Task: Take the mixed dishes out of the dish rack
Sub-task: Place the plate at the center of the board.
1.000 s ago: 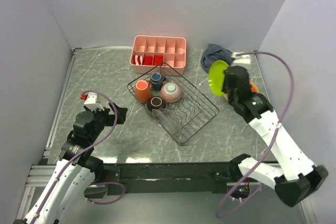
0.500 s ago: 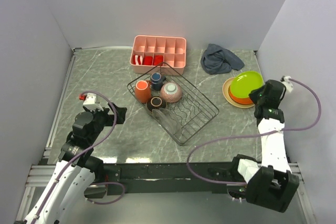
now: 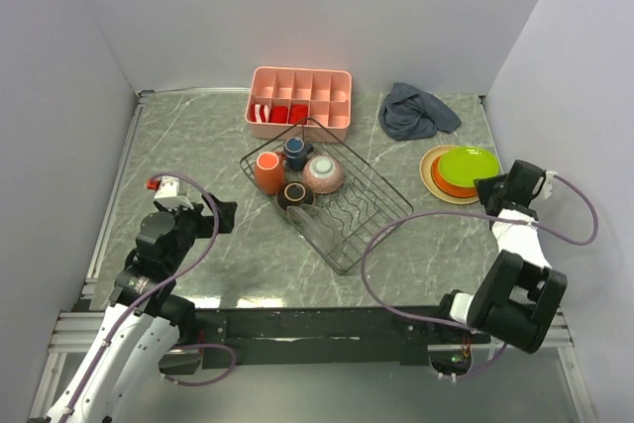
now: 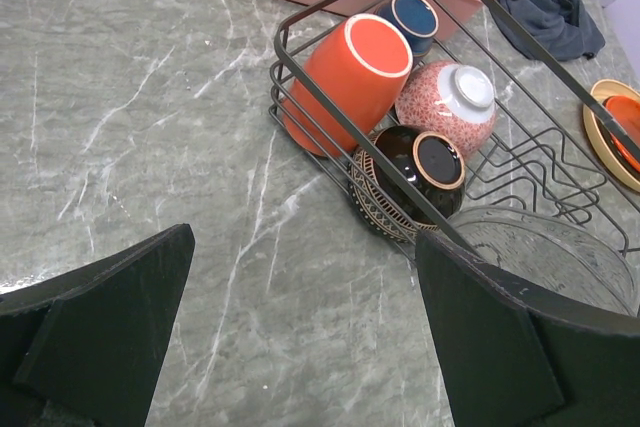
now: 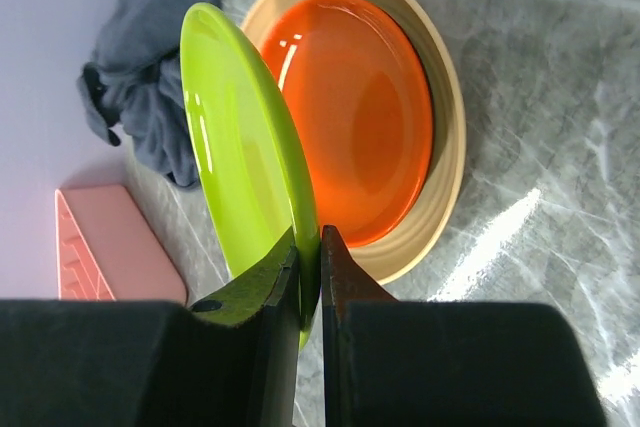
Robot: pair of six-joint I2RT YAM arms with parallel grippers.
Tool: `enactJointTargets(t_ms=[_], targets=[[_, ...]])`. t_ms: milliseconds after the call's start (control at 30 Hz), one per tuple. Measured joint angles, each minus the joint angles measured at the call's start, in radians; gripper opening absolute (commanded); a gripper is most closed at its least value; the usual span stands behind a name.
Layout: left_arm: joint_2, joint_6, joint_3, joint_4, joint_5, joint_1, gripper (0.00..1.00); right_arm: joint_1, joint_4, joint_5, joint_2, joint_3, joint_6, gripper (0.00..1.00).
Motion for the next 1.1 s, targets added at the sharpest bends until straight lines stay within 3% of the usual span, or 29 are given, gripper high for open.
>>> enactJointTargets(t_ms=[167,267,500,733,1100], targets=[[0.0,0.0,0.001,0.0,-0.01,0.0,1.0,-0.015,0.037,-0.049,0.113,0.0,0.024,0.02],[0.0,0.0,0.001,0.0,-0.01,0.0,0.99,-0.016,0.038,-0.063,0.166,0.0,0.029,0.09],[0.0,0.0,0.001,-0.001,-0.018,0.0,0.99,-0.019,0.047,-0.081,0.217,0.006,0.034,0.51],[0.0,0.0,0.001,-0.001,-0.02,0.0,1.0,-0.02,0.005,-0.082,0.22,0.046,-0.006,0.75],[0.002,0.0,0.004,-0.001,-0.019,0.0,0.99,-0.016,-0.051,-0.076,0.161,0.072,-0.091,0.88]])
